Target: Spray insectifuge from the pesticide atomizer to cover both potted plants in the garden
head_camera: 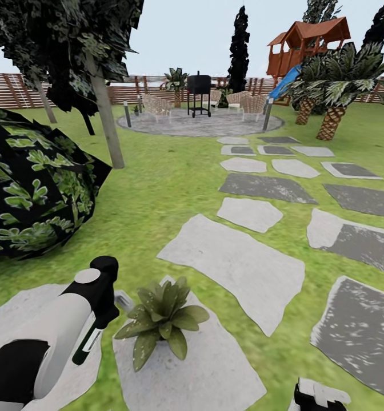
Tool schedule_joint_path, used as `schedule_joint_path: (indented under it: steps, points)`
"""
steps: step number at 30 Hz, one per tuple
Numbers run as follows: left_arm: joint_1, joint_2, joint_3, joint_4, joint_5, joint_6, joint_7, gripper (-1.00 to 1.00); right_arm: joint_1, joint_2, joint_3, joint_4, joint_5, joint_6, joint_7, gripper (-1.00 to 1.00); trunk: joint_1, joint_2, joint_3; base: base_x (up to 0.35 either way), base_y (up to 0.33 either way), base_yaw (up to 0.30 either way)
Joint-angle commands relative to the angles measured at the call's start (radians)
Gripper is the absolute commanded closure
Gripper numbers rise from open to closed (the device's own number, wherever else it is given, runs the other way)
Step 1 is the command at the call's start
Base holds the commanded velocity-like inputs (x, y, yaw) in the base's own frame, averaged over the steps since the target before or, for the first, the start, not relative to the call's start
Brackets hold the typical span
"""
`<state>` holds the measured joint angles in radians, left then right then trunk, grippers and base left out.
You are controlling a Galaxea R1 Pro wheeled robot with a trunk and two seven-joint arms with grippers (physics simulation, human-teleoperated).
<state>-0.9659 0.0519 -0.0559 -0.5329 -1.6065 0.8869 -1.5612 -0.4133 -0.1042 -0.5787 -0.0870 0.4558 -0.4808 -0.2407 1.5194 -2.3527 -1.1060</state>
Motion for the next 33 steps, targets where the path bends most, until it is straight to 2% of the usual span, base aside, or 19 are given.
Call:
schedule_joint_path:
  steps: [1,9,20,28,33]
  points:
    - [-0.001,0.000,-0.005,-0.001,-0.005,0.010,-0.010,1.00,-0.001,0.000,-0.006,0.002,0.011,-0.003,-0.005,-1.00,0.000,0.000,-0.001,0.153,-0.235,0.000]
    - [0.000,-0.003,-0.005,-0.001,-0.007,0.011,-0.010,1.00,-0.001,0.001,-0.006,0.001,0.011,-0.002,-0.005,-1.00,0.000,0.000,-0.001,0.032,-0.265,0.020]
    - [0.000,-0.003,-0.006,-0.001,-0.007,0.012,-0.010,1.00,-0.001,0.001,-0.006,0.001,0.011,-0.002,-0.005,-1.00,0.000,0.000,-0.001,0.000,-0.273,0.253]
    - [0.000,-0.002,-0.006,-0.002,-0.007,0.016,-0.010,1.00,-0.001,0.001,-0.006,0.001,0.011,-0.003,-0.006,-1.00,0.000,0.000,-0.001,0.000,-0.274,0.041]
    - [0.000,-0.001,-0.010,-0.002,-0.007,0.019,-0.010,1.00,-0.001,0.003,-0.006,0.002,0.011,-0.002,-0.006,-1.00,0.000,0.000,-0.001,-0.050,-0.266,0.221]
